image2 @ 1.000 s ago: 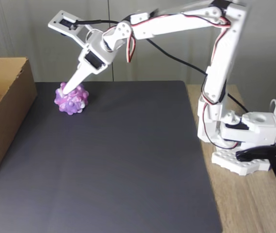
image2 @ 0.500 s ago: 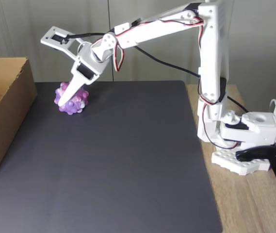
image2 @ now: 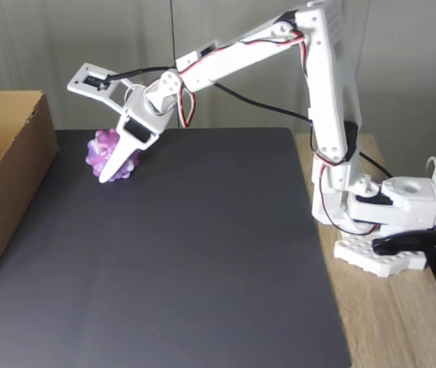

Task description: Grasp a ball and put it in the box.

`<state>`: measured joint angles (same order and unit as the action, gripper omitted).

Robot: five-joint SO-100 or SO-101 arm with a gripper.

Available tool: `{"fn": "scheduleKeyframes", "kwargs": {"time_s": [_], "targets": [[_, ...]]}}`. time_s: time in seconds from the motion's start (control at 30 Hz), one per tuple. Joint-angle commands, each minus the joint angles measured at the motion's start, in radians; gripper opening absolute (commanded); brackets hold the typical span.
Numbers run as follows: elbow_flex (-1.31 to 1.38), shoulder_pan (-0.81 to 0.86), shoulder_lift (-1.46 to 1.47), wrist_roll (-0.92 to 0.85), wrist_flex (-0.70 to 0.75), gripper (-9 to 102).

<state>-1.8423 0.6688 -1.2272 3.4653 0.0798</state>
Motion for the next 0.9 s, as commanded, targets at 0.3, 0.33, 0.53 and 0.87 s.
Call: {"fn": "scheduleKeyframes", "kwargs": {"time_s": [0.3,0.33,0.53,0.87], "targets": [[0.081,-0.028,0.005,-0.005,-0.028,29],[0.086,-0.029,0.005,-0.006,-0.026,29],[0.097,-0.035,-0.057,-0.014,-0.002,30],[0.143,-0.060,-0.261,-0.037,0.109,29]]}}
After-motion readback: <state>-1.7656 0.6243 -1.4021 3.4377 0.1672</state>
